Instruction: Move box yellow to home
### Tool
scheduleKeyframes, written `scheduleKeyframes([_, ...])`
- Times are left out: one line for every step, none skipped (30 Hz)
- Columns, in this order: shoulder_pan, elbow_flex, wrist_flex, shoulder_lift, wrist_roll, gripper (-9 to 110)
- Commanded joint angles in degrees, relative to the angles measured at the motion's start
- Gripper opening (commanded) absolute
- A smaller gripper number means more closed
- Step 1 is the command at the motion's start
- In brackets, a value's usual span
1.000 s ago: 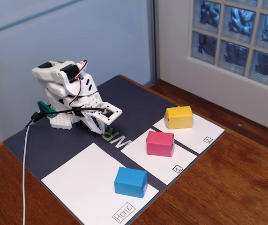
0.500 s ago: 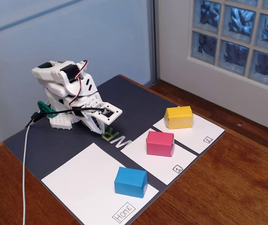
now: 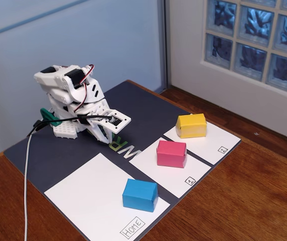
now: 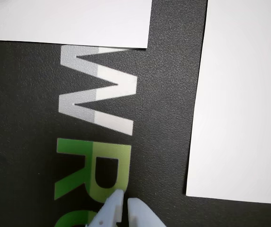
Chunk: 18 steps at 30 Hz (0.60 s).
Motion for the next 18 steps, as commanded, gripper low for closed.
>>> scheduleKeyframes([-0.79,0.09,3.6,2.99,1.05,0])
scheduleKeyframes([-1.93,0.09,3.69,2.99,1.41,0])
scheduleKeyframes([-2.99,0.09,3.69,2.99,1.41,0])
scheduleKeyframes([-3.52,0.09,3.69,2.99,1.41,0])
scheduleKeyframes([-3.87,0.09,3.69,2.99,1.41,0])
scheduleKeyframes([-4.04,0.09,3.69,2.99,1.49,0])
scheduleKeyframes([-4.13,0.09,3.78,2.99,2.02,0])
scheduleKeyframes([-4.31,0.09,3.78,2.99,2.46,0])
scheduleKeyframes([-4.31,0.09,3.78,2.99,2.46,0])
scheduleKeyframes([-4.31,0.09,3.78,2.99,2.46,0])
scheduleKeyframes([-4.31,0.09,3.78,2.99,2.46,0])
scheduleKeyframes([-4.31,0.09,3.78,2.99,2.46,0])
scheduleKeyframes([-4.04,0.09,3.78,2.99,1.93,0])
scheduleKeyframes([-3.96,0.0,3.78,2.99,1.49,0])
scheduleKeyframes([-3.78,-0.18,3.69,2.99,0.44,0])
scheduleKeyframes([-3.6,-0.79,3.69,2.99,-0.35,0])
scheduleKeyframes([-3.6,-1.67,3.25,2.99,-0.62,0])
scheduleKeyframes([-3.78,-2.81,2.9,2.99,-1.14,0])
